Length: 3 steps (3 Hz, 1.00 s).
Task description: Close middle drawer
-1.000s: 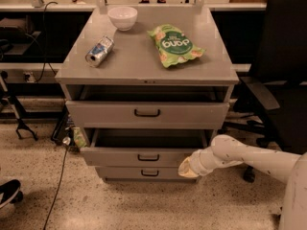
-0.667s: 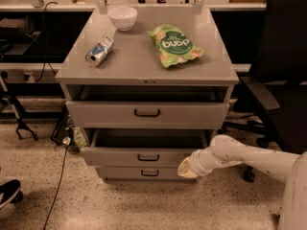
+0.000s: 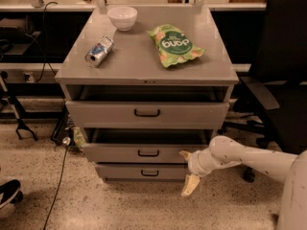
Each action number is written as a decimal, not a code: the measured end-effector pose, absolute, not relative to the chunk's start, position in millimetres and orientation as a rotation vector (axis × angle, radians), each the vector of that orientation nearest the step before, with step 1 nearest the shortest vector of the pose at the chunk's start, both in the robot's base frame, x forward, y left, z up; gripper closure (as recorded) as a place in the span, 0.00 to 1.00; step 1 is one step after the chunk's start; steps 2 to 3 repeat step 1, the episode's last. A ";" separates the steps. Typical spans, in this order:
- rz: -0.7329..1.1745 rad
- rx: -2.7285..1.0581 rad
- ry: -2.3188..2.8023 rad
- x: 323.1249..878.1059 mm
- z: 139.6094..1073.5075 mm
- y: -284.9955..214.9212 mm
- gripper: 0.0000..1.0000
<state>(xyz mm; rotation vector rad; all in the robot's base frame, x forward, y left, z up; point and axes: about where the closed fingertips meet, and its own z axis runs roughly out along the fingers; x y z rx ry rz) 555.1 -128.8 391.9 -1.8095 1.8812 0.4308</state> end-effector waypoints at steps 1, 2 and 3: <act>0.431 -1.809 1.881 555.1 391.9 -128.8 0.00; 0.431 -1.809 1.881 555.1 391.9 -128.8 0.00; 0.431 -1.809 1.881 555.1 391.9 -128.8 0.00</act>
Offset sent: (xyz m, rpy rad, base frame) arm 0.0000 0.0000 0.0000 0.0000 0.0000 0.0000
